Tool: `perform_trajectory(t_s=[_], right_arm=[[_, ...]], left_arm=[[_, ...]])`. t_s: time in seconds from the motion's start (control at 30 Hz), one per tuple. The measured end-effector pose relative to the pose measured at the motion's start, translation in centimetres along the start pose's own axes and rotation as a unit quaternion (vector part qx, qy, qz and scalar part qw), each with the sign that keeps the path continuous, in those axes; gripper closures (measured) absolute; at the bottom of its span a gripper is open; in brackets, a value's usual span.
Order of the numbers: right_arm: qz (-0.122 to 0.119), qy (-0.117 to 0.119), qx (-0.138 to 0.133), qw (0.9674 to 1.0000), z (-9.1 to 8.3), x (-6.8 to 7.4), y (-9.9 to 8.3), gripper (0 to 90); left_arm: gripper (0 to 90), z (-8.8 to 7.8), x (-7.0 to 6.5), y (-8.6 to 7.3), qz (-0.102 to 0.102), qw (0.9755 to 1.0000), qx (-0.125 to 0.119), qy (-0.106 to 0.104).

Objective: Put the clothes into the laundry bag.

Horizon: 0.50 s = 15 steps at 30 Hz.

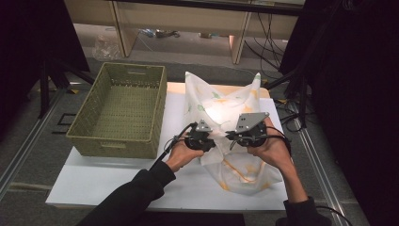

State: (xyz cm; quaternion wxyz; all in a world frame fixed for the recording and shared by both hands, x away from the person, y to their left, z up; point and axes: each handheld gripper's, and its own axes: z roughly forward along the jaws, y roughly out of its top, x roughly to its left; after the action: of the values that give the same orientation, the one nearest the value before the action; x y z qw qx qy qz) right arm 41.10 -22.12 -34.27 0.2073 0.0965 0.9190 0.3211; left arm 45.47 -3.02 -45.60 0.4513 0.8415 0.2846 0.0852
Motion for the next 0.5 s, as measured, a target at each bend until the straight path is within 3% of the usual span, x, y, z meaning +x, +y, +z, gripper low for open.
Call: perform_trajectory(t_s=[0.03, 0.07, 0.13, 0.17, 0.2, 0.27, 0.33, 0.37, 0.43, 0.5], right_arm=[[0.0, 0.0, 0.0, 1.0, 0.0, 0.0, 0.0, 90.0], [0.001, 0.002, 0.0, 1.0, -0.1, 0.1, 0.0, 90.0], [0.0, 0.005, 0.002, 1.0, -0.1, 0.1, 0.0, 90.0], [-0.001, 0.001, 0.0, 1.0, 0.0, 0.1, -0.1, 90.0], [0.001, 0.002, 0.002, 1.0, 0.0, 0.1, -0.1, 90.0], [0.003, 0.003, 0.007, 1.0, 0.2, 0.1, -0.2, 90.0], [0.002, 0.007, 0.012, 0.9999, 0.4, 0.0, -0.5, 90.0], [0.009, 0.005, 0.016, 0.9998, 0.5, -0.1, -0.7, 90.0], [0.005, 0.005, 0.015, 0.9999, 0.6, -0.2, -0.8, 90.0], [0.007, 0.007, 0.019, 0.9998, 0.6, -0.2, -0.9, 90.0]], left_arm=[[86.5, 0.5, -0.2, 0.3, -0.016, 0.9997, -0.017, 0.007], [86.7, 0.5, 0.2, 0.5, -0.003, 1.0, -0.003, 0.007], [87.1, 1.1, 0.6, 1.0, -0.021, 0.9996, -0.017, 0.008], [87.3, 1.3, 0.8, 1.2, -0.012, 0.9998, -0.011, 0.014], [87.3, 1.7, 0.9, 1.5, -0.017, 0.9994, -0.015, 0.027], [87.2, 2.3, 1.2, 1.9, -0.017, 0.9994, -0.009, 0.028], [86.8, 2.8, 1.7, 2.3, -0.017, 0.9988, -0.008, 0.044], [86.7, 3.2, 1.7, 2.4, -0.032, 0.998, -0.018, 0.052], [86.4, 3.6, 2.3, 2.3, -0.041, 0.9971, -0.019, 0.062], [84.8, 3.8, 2.6, 2.0, -0.043, 0.9973, -0.013, 0.058]])
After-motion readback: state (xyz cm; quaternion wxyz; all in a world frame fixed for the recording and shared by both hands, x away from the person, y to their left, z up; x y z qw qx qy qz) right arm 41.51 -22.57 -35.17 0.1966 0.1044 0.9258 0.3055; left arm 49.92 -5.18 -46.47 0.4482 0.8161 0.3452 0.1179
